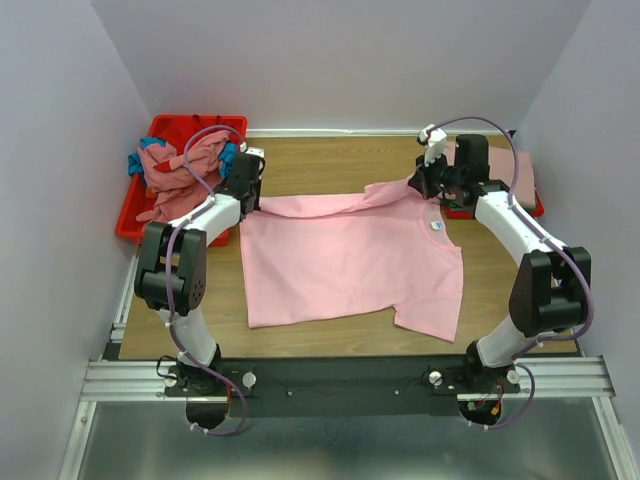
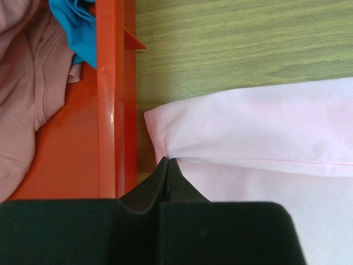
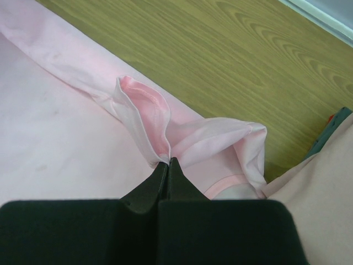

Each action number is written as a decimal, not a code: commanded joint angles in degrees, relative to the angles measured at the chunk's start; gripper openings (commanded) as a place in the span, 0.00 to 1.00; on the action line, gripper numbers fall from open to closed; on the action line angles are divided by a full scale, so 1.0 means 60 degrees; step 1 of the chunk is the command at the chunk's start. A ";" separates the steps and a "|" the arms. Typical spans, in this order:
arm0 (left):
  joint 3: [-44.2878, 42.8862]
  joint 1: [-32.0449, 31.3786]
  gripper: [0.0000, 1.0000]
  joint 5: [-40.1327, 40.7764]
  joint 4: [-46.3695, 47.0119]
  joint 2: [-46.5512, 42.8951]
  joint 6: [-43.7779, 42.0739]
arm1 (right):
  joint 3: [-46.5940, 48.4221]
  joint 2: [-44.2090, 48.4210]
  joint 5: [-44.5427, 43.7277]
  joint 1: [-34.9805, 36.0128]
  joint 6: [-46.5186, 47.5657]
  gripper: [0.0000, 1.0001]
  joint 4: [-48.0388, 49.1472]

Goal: Fold and stack the t-shirts
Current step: Fold the tshirt

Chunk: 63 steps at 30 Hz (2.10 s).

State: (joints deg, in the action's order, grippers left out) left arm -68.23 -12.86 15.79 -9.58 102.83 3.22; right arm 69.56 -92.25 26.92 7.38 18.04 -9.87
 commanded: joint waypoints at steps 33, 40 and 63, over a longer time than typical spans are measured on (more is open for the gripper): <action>0.0868 -0.0420 0.00 0.0752 -0.0732 -0.1098 0.0137 | -0.0212 0.0111 -0.0692 -0.0307 -0.0414 0.00 0.0751; 0.0912 -0.0507 0.00 0.0679 -0.0805 -0.0980 0.0122 | -0.0270 0.0125 -0.0721 -0.0350 -0.0414 0.00 0.0751; 0.1058 -0.1167 0.52 0.0900 -0.1393 -0.3672 0.0459 | -0.0636 0.0125 -0.0165 -0.0409 -0.0137 0.00 0.0737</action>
State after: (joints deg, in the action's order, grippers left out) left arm -62.35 -19.33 21.89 -19.79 89.23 5.65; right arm 67.29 -92.18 24.14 5.23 16.19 -6.83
